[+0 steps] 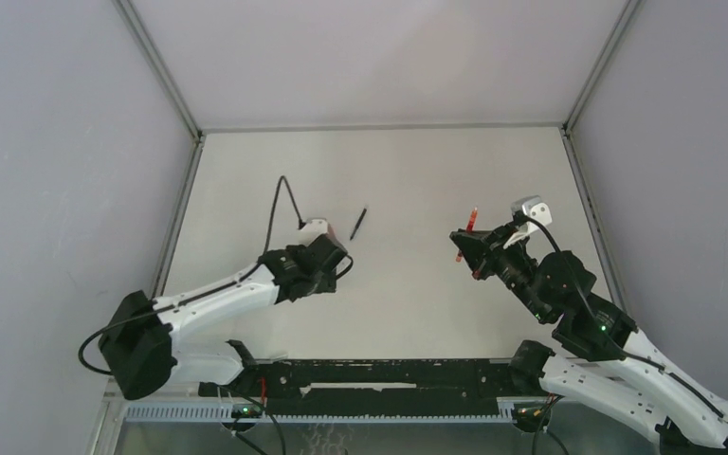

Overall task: Insert the pens into the pen caps
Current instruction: Adjust the pen cap at the center of the board.

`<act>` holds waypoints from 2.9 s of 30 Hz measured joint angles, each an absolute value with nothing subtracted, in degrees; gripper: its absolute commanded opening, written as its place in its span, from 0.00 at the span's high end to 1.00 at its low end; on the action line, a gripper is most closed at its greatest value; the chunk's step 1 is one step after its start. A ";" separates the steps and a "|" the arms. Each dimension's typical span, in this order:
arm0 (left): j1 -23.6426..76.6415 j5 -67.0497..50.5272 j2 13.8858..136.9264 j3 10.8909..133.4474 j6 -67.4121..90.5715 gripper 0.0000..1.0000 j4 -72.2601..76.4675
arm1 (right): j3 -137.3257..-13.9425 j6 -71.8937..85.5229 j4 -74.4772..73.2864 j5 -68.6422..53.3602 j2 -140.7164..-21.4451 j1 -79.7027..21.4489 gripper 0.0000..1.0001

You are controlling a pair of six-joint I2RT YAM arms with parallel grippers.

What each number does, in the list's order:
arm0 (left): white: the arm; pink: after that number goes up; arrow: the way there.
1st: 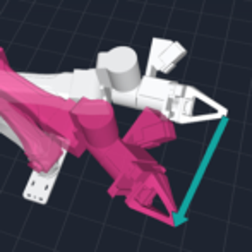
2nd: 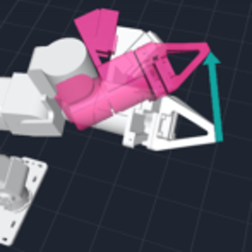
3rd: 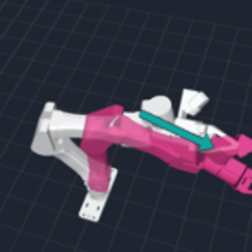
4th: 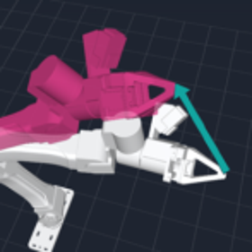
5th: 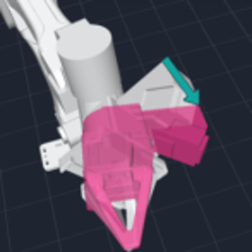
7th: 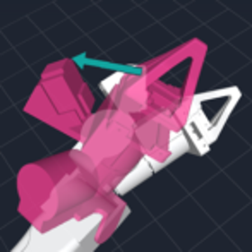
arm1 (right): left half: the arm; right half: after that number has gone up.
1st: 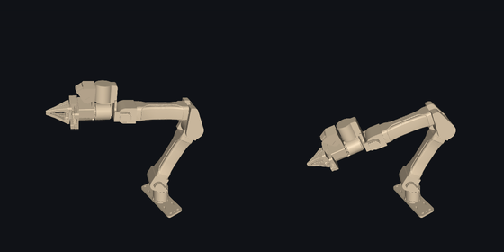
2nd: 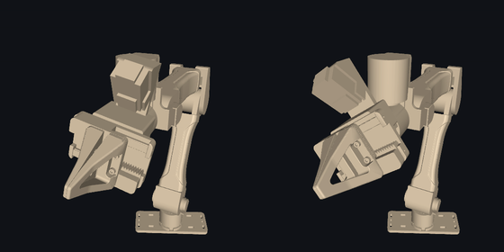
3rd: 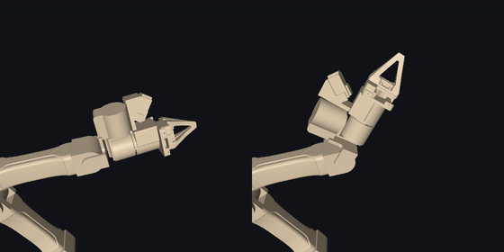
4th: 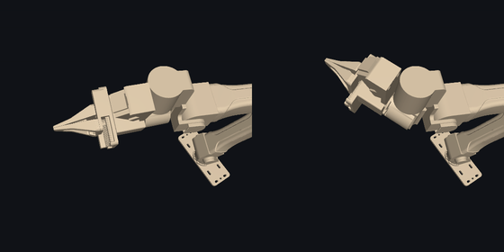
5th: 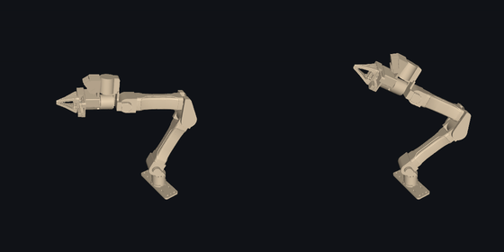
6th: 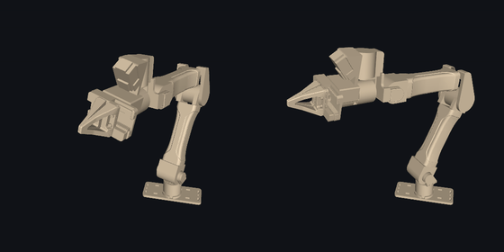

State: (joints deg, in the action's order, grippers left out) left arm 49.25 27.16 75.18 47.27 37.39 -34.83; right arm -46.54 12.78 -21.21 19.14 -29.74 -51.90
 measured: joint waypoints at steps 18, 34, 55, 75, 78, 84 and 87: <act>46.04 21.93 61.82 31.18 68.27 0.00 -59.13 | -42.22 15.64 -21.08 11.27 -29.69 -48.10 1.00; 46.04 12.23 52.21 25.98 79.70 0.05 -62.30 | -41.89 16.95 -20.73 7.92 -29.61 -47.90 1.00; 46.00 7.07 63.77 29.82 74.96 0.48 -59.42 | -41.08 17.15 -20.64 8.47 -28.03 -47.20 1.00; 47.31 15.00 71.72 40.91 57.45 0.57 -56.60 | -40.64 17.12 -21.26 8.73 -26.83 -45.84 1.00; 47.46 17.06 73.01 45.39 50.96 0.56 -52.77 | -40.64 17.12 -21.26 8.73 -26.61 -45.71 1.00; 48.25 16.62 77.10 49.65 40.84 0.56 -44.95 | -40.64 17.12 -21.28 8.95 -25.52 -45.39 1.00; 50.09 15.77 80.86 51.27 36.32 0.56 -42.48 | -40.64 17.12 -21.32 9.08 -25.02 -45.21 1.00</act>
State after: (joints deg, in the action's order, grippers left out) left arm 50.09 15.77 80.86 51.27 36.32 -42.48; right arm -40.64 17.12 -21.32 9.08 -25.02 -45.21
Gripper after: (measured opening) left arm 0.457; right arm 0.054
